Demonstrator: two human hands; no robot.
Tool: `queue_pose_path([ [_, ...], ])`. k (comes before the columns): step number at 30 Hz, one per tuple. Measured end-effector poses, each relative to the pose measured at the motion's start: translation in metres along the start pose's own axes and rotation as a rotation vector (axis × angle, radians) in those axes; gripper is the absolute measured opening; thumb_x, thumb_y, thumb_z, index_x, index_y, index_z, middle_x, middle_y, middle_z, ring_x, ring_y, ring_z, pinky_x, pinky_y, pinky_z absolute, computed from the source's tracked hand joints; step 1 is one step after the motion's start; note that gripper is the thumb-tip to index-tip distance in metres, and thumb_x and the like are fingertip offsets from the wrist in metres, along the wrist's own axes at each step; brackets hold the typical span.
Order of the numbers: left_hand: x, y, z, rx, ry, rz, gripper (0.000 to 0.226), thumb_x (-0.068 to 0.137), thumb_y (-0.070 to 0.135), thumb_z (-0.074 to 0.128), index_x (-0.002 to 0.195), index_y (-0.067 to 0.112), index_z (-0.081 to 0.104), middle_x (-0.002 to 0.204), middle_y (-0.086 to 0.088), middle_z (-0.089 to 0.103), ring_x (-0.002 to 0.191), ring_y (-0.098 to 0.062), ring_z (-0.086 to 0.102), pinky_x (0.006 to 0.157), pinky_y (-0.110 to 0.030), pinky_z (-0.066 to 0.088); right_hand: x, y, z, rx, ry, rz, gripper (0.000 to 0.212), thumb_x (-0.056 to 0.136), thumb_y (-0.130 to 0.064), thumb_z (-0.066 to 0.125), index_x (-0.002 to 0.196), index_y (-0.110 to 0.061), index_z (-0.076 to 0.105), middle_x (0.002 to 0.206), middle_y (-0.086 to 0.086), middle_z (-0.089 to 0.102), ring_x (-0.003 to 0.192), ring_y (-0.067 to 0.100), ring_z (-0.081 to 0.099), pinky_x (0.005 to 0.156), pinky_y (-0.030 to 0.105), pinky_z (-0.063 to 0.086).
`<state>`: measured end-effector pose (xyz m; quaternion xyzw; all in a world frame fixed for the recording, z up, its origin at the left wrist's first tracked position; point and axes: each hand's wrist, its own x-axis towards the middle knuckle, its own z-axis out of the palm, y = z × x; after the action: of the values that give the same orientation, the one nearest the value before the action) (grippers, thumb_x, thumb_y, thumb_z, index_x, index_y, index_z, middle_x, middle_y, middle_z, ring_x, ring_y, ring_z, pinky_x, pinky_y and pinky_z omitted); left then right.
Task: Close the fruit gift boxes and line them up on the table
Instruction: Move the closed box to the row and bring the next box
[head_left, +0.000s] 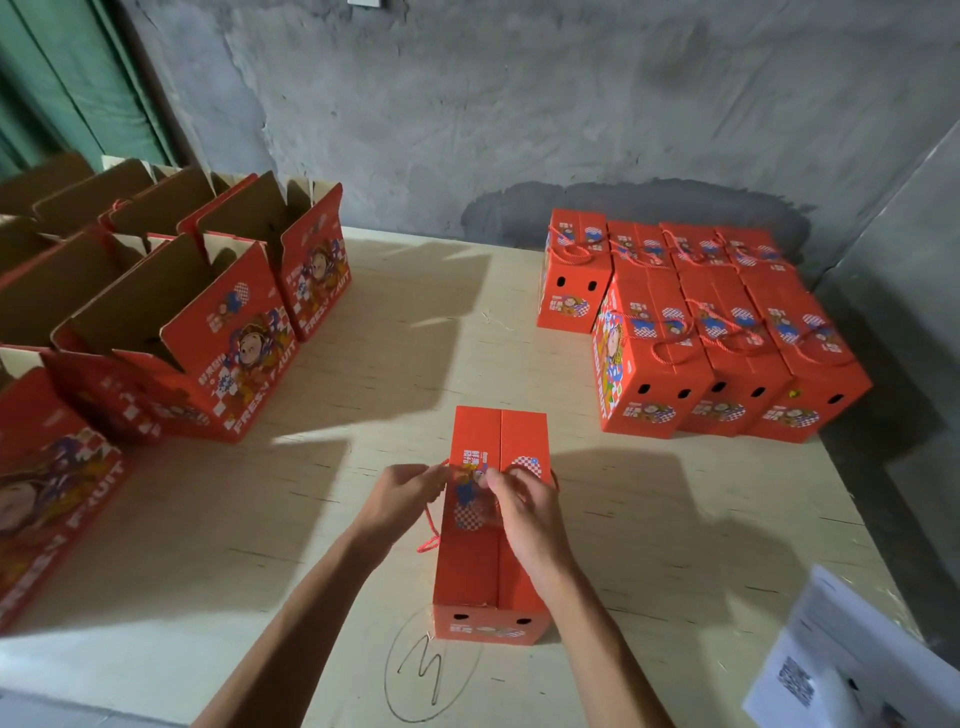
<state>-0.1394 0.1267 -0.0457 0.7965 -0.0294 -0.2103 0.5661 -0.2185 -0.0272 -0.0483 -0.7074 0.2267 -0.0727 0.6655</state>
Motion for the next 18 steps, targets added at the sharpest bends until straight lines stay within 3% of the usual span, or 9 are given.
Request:
queue_pose_path([
  [2, -0.007, 0.025, -0.001, -0.008, -0.031, 0.122, 0.05, 0.098, 0.042, 0.061, 0.064, 0.006, 0.067, 0.062, 0.0, 0.06, 0.06, -0.011, 0.05, 0.057, -0.024, 0.039, 0.0, -0.002, 0.001, -0.097, -0.073, -0.024, 0.022, 0.103, -0.033, 0.058, 0.093, -0.017, 0.07, 0.091, 0.01, 0.073, 0.09, 0.031, 0.069, 0.081, 0.045, 0.055],
  [5, -0.016, 0.065, 0.002, 0.06, -0.083, 0.287, 0.048, 0.107, 0.031, 0.049, 0.07, 0.008, 0.069, 0.057, 0.002, 0.061, 0.05, -0.01, 0.051, 0.052, -0.021, 0.042, -0.004, -0.016, 0.006, -0.198, -0.237, -0.056, 0.027, 0.104, -0.047, 0.052, 0.099, -0.026, 0.069, 0.09, -0.008, 0.071, 0.077, -0.007, 0.062, 0.066, 0.009, 0.046],
  [7, -0.019, 0.083, 0.008, 0.22, -0.096, 0.401, 0.043, 0.105, 0.027, 0.052, 0.068, 0.012, 0.066, 0.058, 0.005, 0.062, 0.051, -0.005, 0.05, 0.053, -0.019, 0.041, -0.006, -0.026, 0.009, -0.185, -0.266, -0.085, 0.028, 0.104, -0.04, 0.053, 0.098, -0.018, 0.069, 0.091, -0.009, 0.073, 0.081, -0.007, 0.061, 0.07, 0.012, 0.046],
  [9, -0.019, 0.093, 0.013, 0.332, -0.084, 0.485, 0.037, 0.103, 0.022, 0.056, 0.069, 0.011, 0.067, 0.065, 0.003, 0.065, 0.059, -0.006, 0.055, 0.06, -0.022, 0.043, -0.007, -0.035, 0.005, -0.072, -0.207, -0.098, 0.024, 0.106, -0.022, 0.052, 0.097, -0.008, 0.07, 0.089, 0.001, 0.075, 0.084, 0.004, 0.067, 0.075, 0.023, 0.052],
  [12, -0.016, 0.094, 0.019, 0.295, -0.069, 0.481, 0.029, 0.1, 0.019, 0.06, 0.077, 0.006, 0.073, 0.074, -0.006, 0.071, 0.074, -0.02, 0.064, 0.07, -0.033, 0.049, -0.005, -0.047, -0.005, 0.134, -0.199, -0.076, 0.033, 0.104, -0.005, 0.041, 0.085, 0.004, 0.067, 0.073, 0.016, 0.07, 0.07, 0.022, 0.068, 0.07, 0.033, 0.057],
  [14, -0.015, 0.091, 0.022, 0.29, -0.035, 0.5, 0.03, 0.097, 0.022, 0.059, 0.075, 0.006, 0.071, 0.072, -0.01, 0.067, 0.072, -0.023, 0.062, 0.068, -0.037, 0.049, -0.003, -0.054, -0.009, 0.11, -0.191, -0.074, 0.033, 0.105, -0.007, 0.044, 0.081, 0.001, 0.066, 0.064, 0.015, 0.065, 0.061, 0.023, 0.065, 0.065, 0.033, 0.057],
  [16, -0.015, 0.087, 0.023, 0.328, 0.009, 0.55, 0.033, 0.097, 0.028, 0.057, 0.076, 0.006, 0.07, 0.071, -0.011, 0.065, 0.069, -0.021, 0.06, 0.067, -0.038, 0.048, 0.0, -0.059, -0.013, 0.035, -0.176, -0.083, 0.037, 0.106, -0.012, 0.048, 0.074, -0.011, 0.067, 0.057, 0.005, 0.063, 0.052, 0.015, 0.062, 0.056, 0.024, 0.052],
  [18, -0.014, 0.086, 0.022, 0.339, 0.039, 0.574, 0.037, 0.097, 0.031, 0.056, 0.076, 0.004, 0.069, 0.071, -0.011, 0.065, 0.07, -0.024, 0.062, 0.066, -0.041, 0.048, 0.006, -0.064, -0.014, -0.017, -0.147, -0.078, 0.04, 0.105, -0.016, 0.049, 0.069, -0.017, 0.067, 0.059, 0.007, 0.066, 0.055, 0.019, 0.065, 0.058, 0.033, 0.057],
])
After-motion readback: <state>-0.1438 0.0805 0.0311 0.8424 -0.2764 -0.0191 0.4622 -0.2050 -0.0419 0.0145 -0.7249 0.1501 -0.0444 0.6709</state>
